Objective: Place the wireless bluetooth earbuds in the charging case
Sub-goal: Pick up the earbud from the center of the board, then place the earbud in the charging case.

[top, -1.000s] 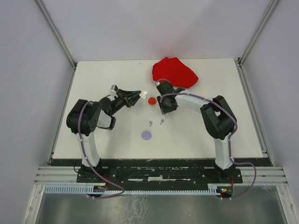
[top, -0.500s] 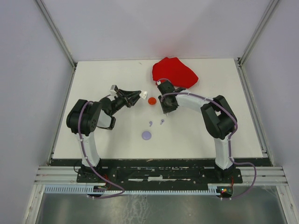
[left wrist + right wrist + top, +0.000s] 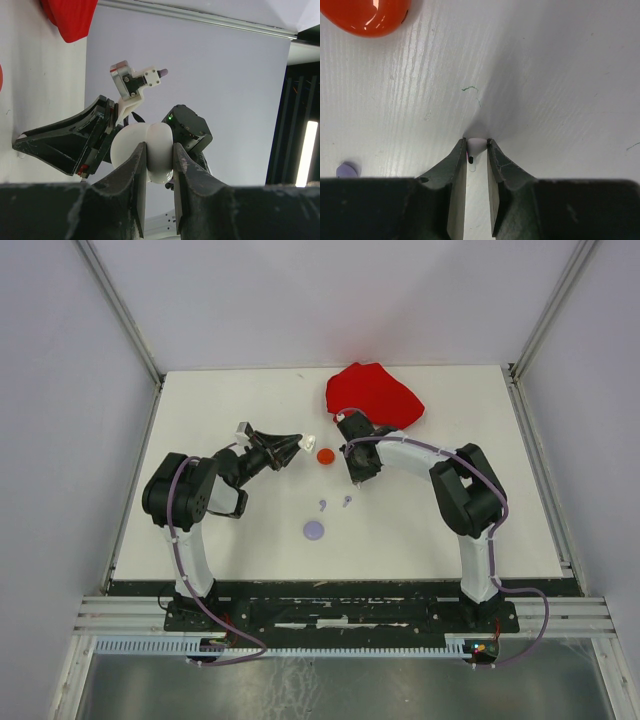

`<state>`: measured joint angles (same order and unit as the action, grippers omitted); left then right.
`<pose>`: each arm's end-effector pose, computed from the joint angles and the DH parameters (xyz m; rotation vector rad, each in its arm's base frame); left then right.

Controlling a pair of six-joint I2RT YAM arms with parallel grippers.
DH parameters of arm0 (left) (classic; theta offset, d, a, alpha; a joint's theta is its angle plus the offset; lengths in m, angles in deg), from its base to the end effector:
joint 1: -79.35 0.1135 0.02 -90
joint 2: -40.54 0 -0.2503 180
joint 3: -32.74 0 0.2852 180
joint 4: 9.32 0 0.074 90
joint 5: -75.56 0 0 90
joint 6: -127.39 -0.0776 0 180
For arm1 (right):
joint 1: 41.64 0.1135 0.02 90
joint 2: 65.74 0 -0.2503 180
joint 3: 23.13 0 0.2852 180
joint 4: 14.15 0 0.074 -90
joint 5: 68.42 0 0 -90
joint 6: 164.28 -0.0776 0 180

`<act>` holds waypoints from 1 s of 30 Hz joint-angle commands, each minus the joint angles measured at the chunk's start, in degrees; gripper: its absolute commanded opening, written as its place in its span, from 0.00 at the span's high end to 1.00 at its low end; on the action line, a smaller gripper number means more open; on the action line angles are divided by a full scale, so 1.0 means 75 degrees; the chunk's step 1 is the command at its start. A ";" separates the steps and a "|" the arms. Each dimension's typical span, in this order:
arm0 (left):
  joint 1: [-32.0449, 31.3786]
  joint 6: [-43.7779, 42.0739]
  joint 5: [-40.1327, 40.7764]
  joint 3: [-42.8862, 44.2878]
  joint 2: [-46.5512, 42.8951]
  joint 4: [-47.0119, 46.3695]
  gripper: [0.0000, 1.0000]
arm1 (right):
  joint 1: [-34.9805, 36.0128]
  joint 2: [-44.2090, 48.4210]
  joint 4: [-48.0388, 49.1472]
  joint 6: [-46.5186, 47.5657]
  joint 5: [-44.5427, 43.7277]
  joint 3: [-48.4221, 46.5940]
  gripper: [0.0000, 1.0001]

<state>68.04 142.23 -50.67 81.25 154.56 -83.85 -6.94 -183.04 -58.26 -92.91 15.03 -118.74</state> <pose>0.3587 -0.1185 0.1040 -0.7994 1.6536 -2.0017 0.3847 0.2556 0.0927 -0.3460 2.6892 0.1222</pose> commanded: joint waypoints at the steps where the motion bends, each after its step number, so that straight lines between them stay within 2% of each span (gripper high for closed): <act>1: 0.0036 0.0426 -0.0131 0.0095 -0.0012 -0.1137 0.97 | -0.0039 -0.0033 -0.0053 0.0029 -0.0040 -0.0403 0.79; 4: 0.0039 0.0379 -0.0149 0.0097 -0.0019 -0.1054 0.97 | -0.0038 0.0190 0.0188 0.0115 -0.0083 -0.0362 0.80; 9: -0.0006 0.0225 -0.0179 0.0080 -0.0045 -0.0832 0.97 | -0.0048 0.0994 0.0936 0.0350 -0.0195 -0.0280 0.89; 12: -0.0068 0.0156 -0.0185 0.0025 -0.0029 -0.0777 0.97 | -0.0064 0.1631 0.1892 0.0498 -0.0124 0.0032 0.92; 21: -0.0355 0.0152 -0.0182 0.0063 0.0152 -0.0760 0.97 | -0.0059 0.3585 0.4988 0.0848 0.0570 0.1594 0.92; 26: -0.0487 0.0118 -0.0377 0.0320 0.0155 -0.0495 0.97 | -0.0061 0.4190 0.7127 0.1195 0.1454 0.2890 0.93; 30: -0.0542 0.0033 -0.0590 0.0492 0.0088 -0.0269 0.97 | -0.0065 0.4387 0.8783 0.1539 0.1680 0.3897 0.97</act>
<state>64.45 142.20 -52.33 82.47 155.35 -83.35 -7.27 -152.00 -9.21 -84.91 23.69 -94.91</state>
